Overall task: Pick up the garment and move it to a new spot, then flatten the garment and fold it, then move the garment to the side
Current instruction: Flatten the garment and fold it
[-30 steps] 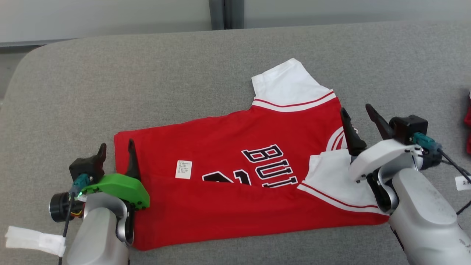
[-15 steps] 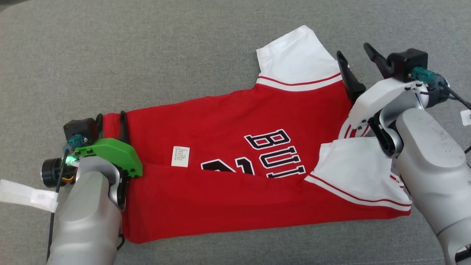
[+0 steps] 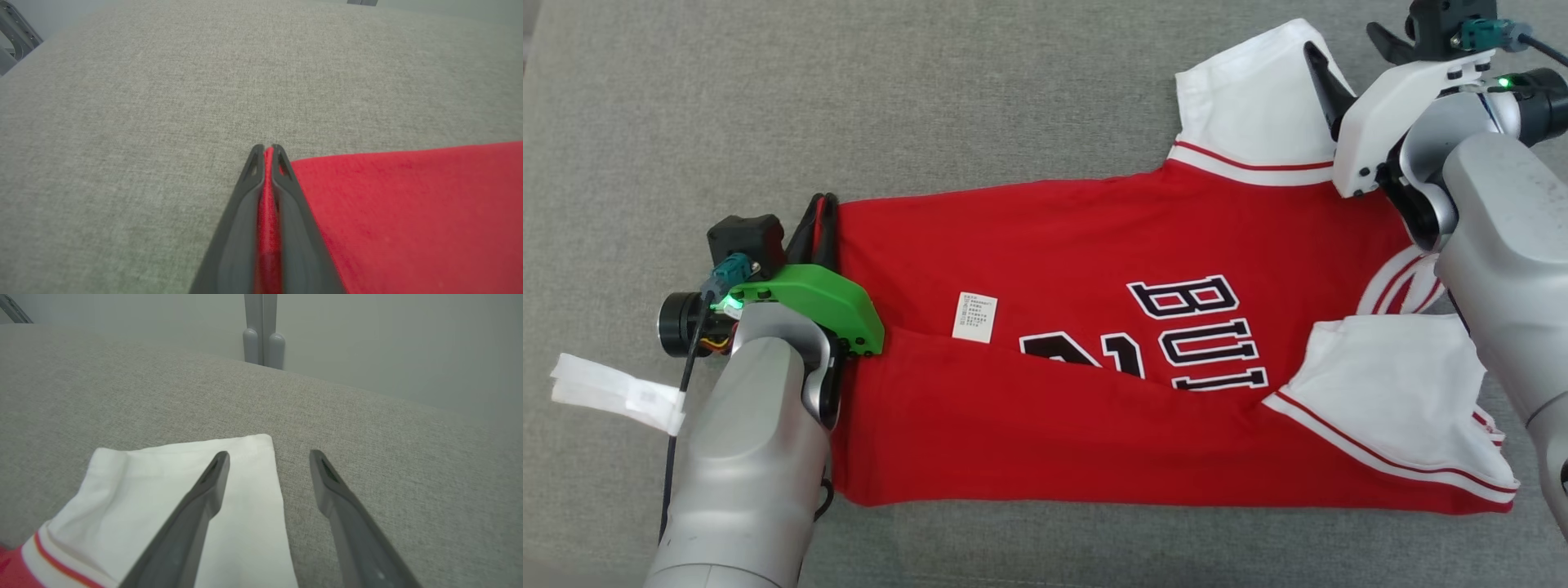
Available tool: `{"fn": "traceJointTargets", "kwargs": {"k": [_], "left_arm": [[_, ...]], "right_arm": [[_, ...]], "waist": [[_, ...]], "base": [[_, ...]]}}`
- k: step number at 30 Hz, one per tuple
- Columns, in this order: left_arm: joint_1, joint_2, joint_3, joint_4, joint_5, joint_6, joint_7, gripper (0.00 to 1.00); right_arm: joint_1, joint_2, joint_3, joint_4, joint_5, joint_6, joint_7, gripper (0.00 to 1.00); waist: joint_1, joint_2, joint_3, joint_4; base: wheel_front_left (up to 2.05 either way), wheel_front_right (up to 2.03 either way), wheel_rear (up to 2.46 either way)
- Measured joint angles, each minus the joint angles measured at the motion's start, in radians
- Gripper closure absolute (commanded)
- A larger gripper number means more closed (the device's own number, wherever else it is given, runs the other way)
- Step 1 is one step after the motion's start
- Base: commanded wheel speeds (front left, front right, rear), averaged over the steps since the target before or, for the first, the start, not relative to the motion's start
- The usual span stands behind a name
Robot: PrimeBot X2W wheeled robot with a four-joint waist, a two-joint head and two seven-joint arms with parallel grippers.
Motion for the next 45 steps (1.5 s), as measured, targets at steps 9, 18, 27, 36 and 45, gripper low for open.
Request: {"fn": "traceJointTargets", "kwargs": {"k": [9,18,27,36,45], "left_arm": [[0.000,0.001,-0.135,-0.073,-0.117,0.008,-0.001,1.00],[0.000,0.001,-0.189,-0.101,-0.170,0.044,-0.003,1.00],[-0.021,0.001,-0.149,-0.170,-0.112,0.056,0.002,1.00],[-0.014,0.023,-0.083,-0.240,-0.034,0.038,0.002,1.00],[0.155,0.040,0.000,-0.283,0.016,0.017,0.002,1.00]], "right_arm": [[-0.084,0.001,0.023,0.158,0.002,0.000,0.012,0.00],[-0.143,0.000,0.055,0.217,0.010,0.001,-0.007,1.00],[-0.199,-0.035,0.011,0.286,0.002,0.000,-0.179,1.00],[-0.201,-0.022,-0.053,0.301,-0.007,0.000,-0.253,1.00],[0.098,0.002,-0.095,0.007,0.054,0.000,-0.258,1.00]], "waist": [[0.0000,0.0000,0.050,0.067],[0.0000,0.0000,0.076,0.084],[0.0001,0.0000,0.059,0.053],[0.0000,-0.0001,0.006,0.007],[0.0000,0.0000,-0.096,-0.051]], "base": [[0.00,0.00,0.00],[0.00,0.00,0.00],[0.00,0.00,0.00],[0.00,0.00,0.00],[0.00,0.00,0.00]]}}
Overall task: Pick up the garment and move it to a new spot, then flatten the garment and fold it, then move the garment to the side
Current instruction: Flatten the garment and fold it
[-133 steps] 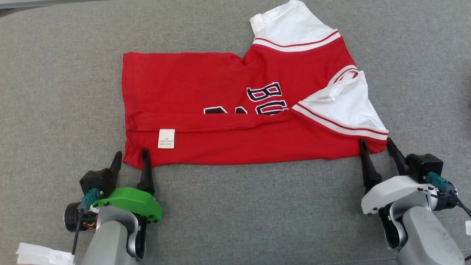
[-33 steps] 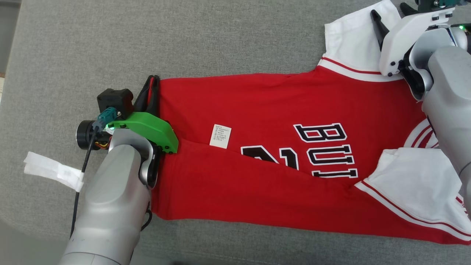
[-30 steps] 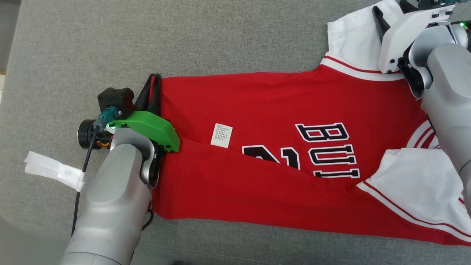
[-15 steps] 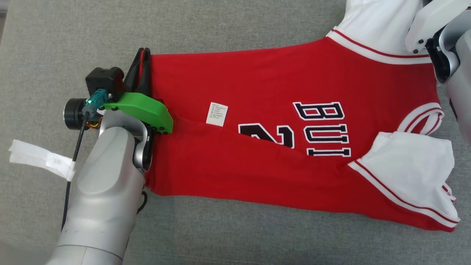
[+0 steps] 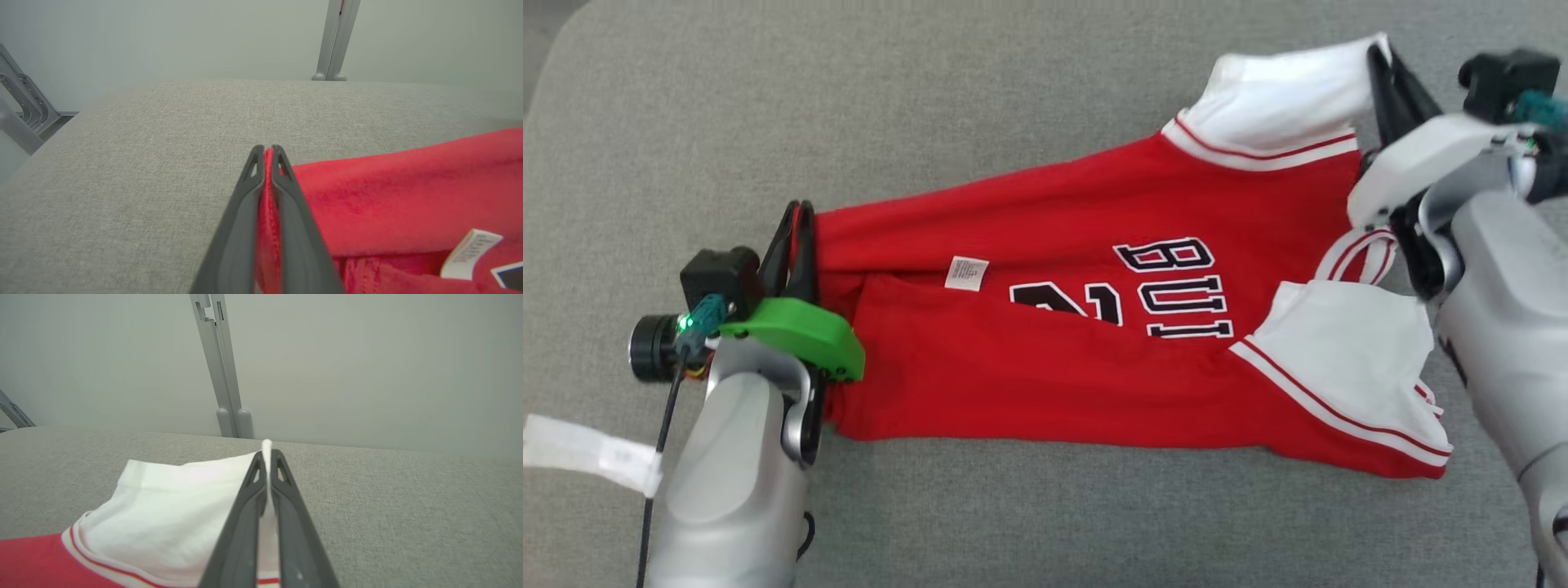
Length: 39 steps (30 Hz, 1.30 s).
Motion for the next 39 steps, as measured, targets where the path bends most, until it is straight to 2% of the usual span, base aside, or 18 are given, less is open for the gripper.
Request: {"fn": "traceJointTargets", "kwargs": {"k": [8,14,20,25,26,27,28,29,35,39], "left_arm": [[0.161,0.012,0.063,-0.042,0.041,-0.011,0.000,1.00],[0.246,-0.004,0.103,-0.081,0.059,-0.019,0.000,1.00],[0.349,-0.019,0.144,-0.122,0.070,-0.015,0.000,1.00],[0.402,-0.033,0.157,-0.132,0.077,-0.014,0.000,1.00],[0.409,-0.033,0.160,-0.132,0.077,-0.012,0.000,0.93],[0.417,-0.034,0.162,-0.136,0.077,-0.010,0.000,0.47],[0.425,-0.035,0.163,-0.142,0.077,-0.009,0.000,0.00],[0.434,-0.036,0.166,-0.150,0.078,0.000,0.000,0.00],[0.506,-0.037,0.169,-0.221,0.061,0.066,0.000,0.00],[0.532,-0.038,0.133,-0.244,0.045,0.090,0.000,0.00]], "right_arm": [[0.305,0.020,-0.042,-0.227,0.079,0.000,0.000,1.00],[0.466,0.048,-0.092,-0.327,0.099,0.000,0.000,1.00],[0.584,0.084,-0.119,-0.356,0.106,0.000,0.000,1.00],[0.632,0.105,-0.131,-0.315,0.104,0.000,0.000,1.00],[0.639,0.107,-0.128,-0.306,0.104,0.000,0.000,1.00],[0.644,0.111,-0.131,-0.300,0.103,0.000,0.000,0.68],[0.643,0.112,-0.138,-0.296,0.102,0.000,0.000,0.29],[0.642,0.112,-0.140,-0.292,0.099,0.000,0.000,0.00],[0.642,0.122,-0.209,-0.319,0.080,0.000,0.000,0.00],[0.641,0.139,-0.241,-0.311,0.045,0.000,0.000,0.00]], "waist": [[0.0000,0.0000,-0.094,-0.067],[0.0000,0.0000,-0.149,-0.108],[0.0000,0.0000,-0.195,-0.133],[0.0000,0.0000,-0.221,-0.139],[-0.0001,0.0000,-0.223,-0.139],[0.0000,0.0000,-0.226,-0.137],[0.0000,0.0000,-0.228,-0.135],[0.0000,0.0000,-0.230,-0.133],[0.0000,0.0000,-0.240,-0.117],[0.0000,0.0000,-0.241,-0.096]], "base": [[0.00,0.00,0.00],[0.00,0.00,0.00],[0.00,0.00,0.00],[0.00,0.00,0.00],[0.00,0.00,0.00],[0.00,0.00,0.00],[0.00,0.00,0.00],[0.00,0.00,0.00],[0.00,0.00,0.00],[0.00,0.00,0.00]]}}
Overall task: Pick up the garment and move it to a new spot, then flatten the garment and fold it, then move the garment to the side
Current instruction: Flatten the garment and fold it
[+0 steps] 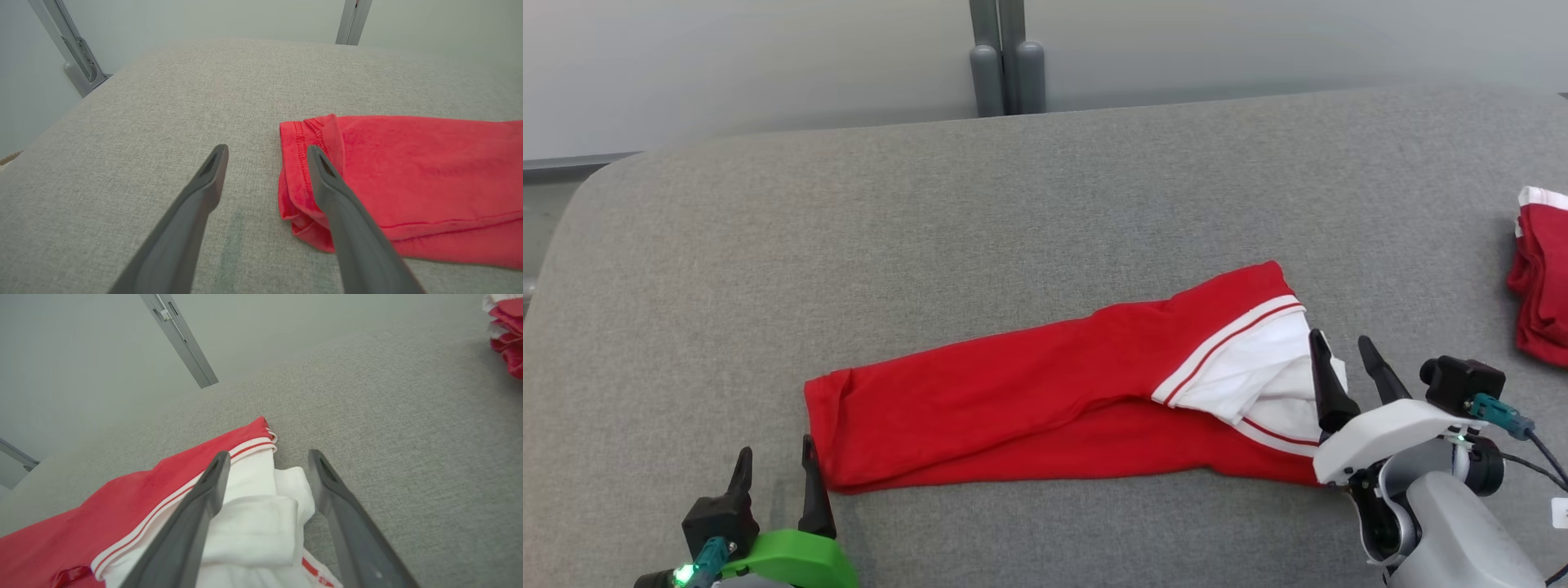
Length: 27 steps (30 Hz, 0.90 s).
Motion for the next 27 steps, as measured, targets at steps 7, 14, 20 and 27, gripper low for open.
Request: {"fn": "traceJointTargets", "kwargs": {"k": [7,14,20,27], "left_arm": [[0.001,0.000,-0.051,-0.013,-0.015,0.016,0.000,0.00],[-0.001,0.000,-0.056,-0.021,-0.018,0.019,0.000,0.00],[-0.006,0.000,-0.057,-0.026,-0.018,0.019,0.000,0.00],[-0.007,0.000,-0.060,-0.030,-0.017,0.019,0.000,0.00]], "right_arm": [[-0.021,0.016,-0.001,0.134,-0.040,0.000,0.000,0.00],[-0.060,0.017,-0.016,0.296,-0.098,0.000,-0.004,0.00],[-0.081,0.028,0.020,0.347,-0.083,-0.001,-0.013,1.00],[-0.087,0.021,-0.005,0.319,-0.066,0.002,-0.004,1.00]], "waist": [[0.0000,0.0000,0.009,0.053],[0.0000,0.0000,0.024,0.097],[0.0000,0.0000,0.037,0.112],[0.0000,0.0000,0.031,0.102]], "base": [[0.00,0.00,0.00],[0.00,0.00,0.00],[0.00,0.00,0.00],[0.00,0.00,0.00]]}}
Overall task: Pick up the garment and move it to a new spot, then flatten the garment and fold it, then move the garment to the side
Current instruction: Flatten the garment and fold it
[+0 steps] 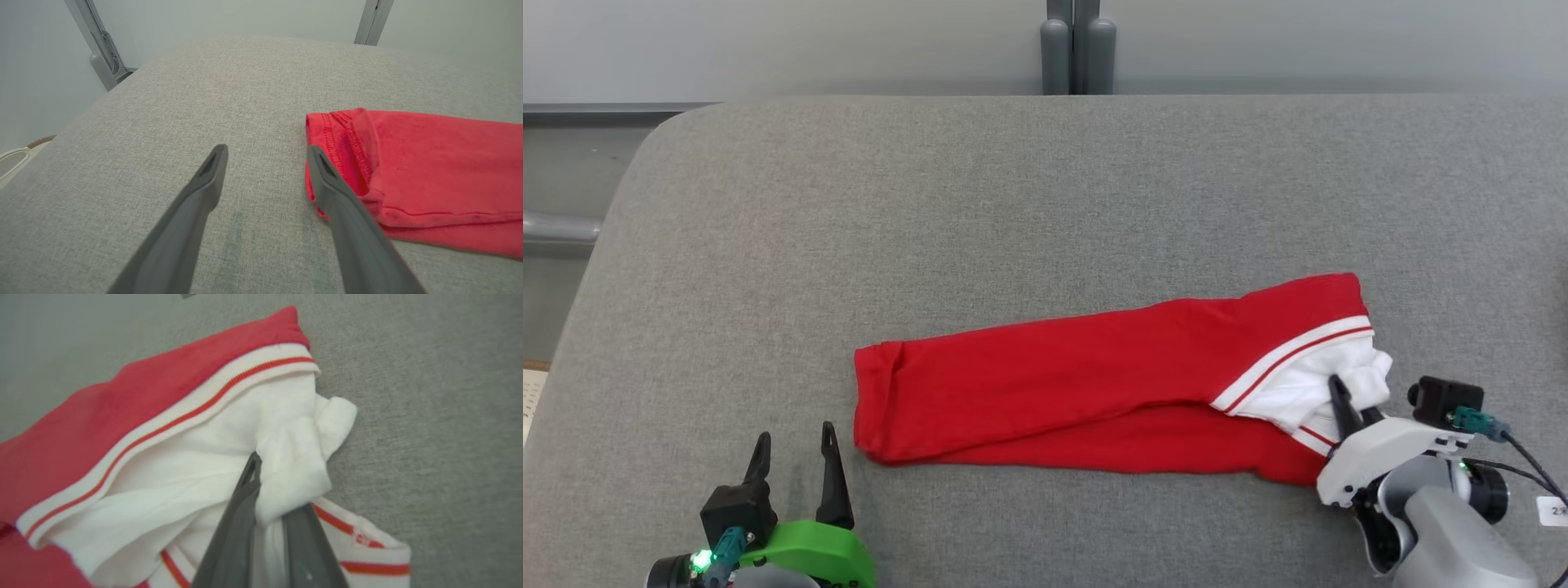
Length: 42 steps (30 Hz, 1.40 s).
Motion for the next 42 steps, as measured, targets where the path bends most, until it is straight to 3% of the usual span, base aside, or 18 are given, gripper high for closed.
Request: {"fn": "traceJointTargets", "kwargs": {"k": [5,9,16,22,30,42], "left_arm": [[0.000,0.000,-0.009,-0.002,0.006,0.000,0.000,0.00],[0.000,0.000,-0.019,-0.002,0.005,0.000,0.000,0.00],[0.000,0.000,-0.043,0.003,0.004,-0.003,0.000,0.00],[0.000,0.000,-0.069,-0.002,-0.008,-0.005,0.000,0.00],[-0.010,0.000,-0.130,-0.007,-0.021,-0.005,0.000,0.00],[-0.035,0.000,-0.208,-0.004,-0.040,0.001,0.000,0.00]], "right_arm": [[0.022,-0.038,-0.104,-0.075,-0.042,-0.002,0.003,1.00],[0.042,-0.018,-0.112,-0.186,-0.090,-0.002,0.004,1.00],[0.081,0.026,0.045,-0.388,-0.085,-0.003,0.004,1.00],[0.088,0.043,0.254,-0.457,-0.020,-0.003,0.011,1.00],[0.019,0.068,0.427,-0.436,0.043,-0.003,0.029,1.00],[-0.094,0.097,0.552,-0.268,0.127,-0.003,0.018,1.00]], "waist": [[0.0000,0.0000,-0.012,-0.010],[0.0000,0.0000,-0.023,-0.016],[0.0000,0.0000,-0.037,-0.005],[0.0000,0.0000,-0.043,0.041],[0.0000,0.0000,-0.039,0.145],[0.0000,0.0000,-0.013,0.301]], "base": [[0.00,0.00,0.00],[0.00,0.00,0.00],[0.00,0.00,0.00],[0.00,0.00,0.00],[0.00,0.00,0.00],[0.00,0.00,0.00]]}}
